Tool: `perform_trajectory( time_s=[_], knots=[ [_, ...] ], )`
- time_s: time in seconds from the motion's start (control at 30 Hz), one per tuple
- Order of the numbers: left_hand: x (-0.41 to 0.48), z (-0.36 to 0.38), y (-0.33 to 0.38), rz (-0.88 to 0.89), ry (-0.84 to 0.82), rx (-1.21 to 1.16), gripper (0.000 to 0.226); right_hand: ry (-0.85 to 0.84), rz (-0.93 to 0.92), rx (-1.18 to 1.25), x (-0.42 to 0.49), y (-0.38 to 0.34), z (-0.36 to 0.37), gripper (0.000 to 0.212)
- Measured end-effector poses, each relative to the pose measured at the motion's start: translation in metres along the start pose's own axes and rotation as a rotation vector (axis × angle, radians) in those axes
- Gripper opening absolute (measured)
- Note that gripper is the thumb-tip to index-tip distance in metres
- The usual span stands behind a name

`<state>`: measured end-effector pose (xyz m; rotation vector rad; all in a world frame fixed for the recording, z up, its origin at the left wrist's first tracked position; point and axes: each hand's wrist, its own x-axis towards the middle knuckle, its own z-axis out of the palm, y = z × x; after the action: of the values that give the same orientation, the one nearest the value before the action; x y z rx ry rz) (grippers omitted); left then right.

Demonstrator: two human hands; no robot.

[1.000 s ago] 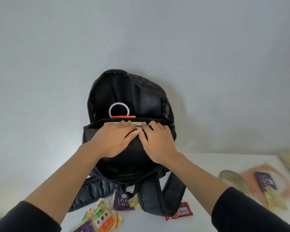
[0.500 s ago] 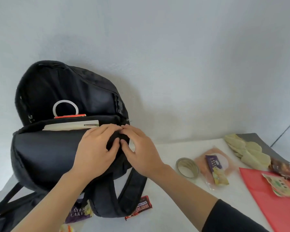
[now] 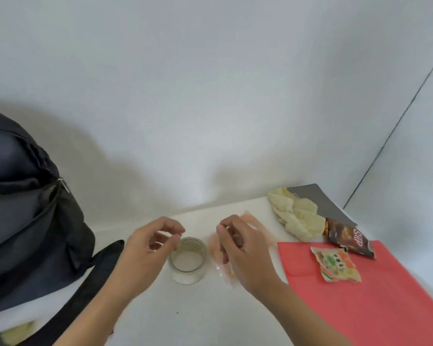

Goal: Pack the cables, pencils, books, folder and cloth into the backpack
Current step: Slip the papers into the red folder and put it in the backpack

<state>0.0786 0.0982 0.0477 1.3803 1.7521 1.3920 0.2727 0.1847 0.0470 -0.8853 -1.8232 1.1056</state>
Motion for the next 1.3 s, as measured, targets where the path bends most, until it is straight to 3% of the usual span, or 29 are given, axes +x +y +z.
perform_trajectory(
  time_s=[0.27,0.37,0.43,0.5,0.6,0.7,0.87,1.1,1.3],
  knots=[
    [0.006,0.145,0.012,-0.081,-0.094,-0.051,0.015,0.015,0.116,-0.061,-0.007,0.074,-0.129,0.017],
    [0.006,0.177,0.003,0.014,-0.085,0.161,0.031,-0.004,0.159,-0.189,-0.012,0.100,-0.166,0.016],
    [0.007,0.183,-0.002,0.059,-0.005,0.310,0.028,-0.044,0.159,-0.254,-0.014,0.110,-0.177,0.016],
    [0.010,0.179,-0.011,0.064,0.103,0.398,0.016,-0.101,0.118,-0.327,-0.012,0.114,-0.176,0.012],
    [0.013,0.166,-0.024,0.024,0.135,0.467,0.032,-0.225,0.043,-0.407,0.000,0.119,-0.161,0.014],
    [0.009,0.164,-0.034,0.052,0.016,0.625,0.042,-0.331,-0.020,-0.582,0.015,0.129,-0.142,0.033],
    [0.011,0.182,-0.036,0.133,-0.248,0.954,0.042,-0.416,0.022,-0.714,0.019,0.146,-0.137,0.044],
    [0.035,0.183,-0.045,0.120,-0.185,1.119,0.036,-0.379,-0.027,-0.769,0.009,0.164,-0.143,0.050],
    [0.054,0.186,-0.039,-0.034,-0.114,1.208,0.043,-0.313,0.060,-0.887,0.008,0.175,-0.154,0.062]
  ],
)
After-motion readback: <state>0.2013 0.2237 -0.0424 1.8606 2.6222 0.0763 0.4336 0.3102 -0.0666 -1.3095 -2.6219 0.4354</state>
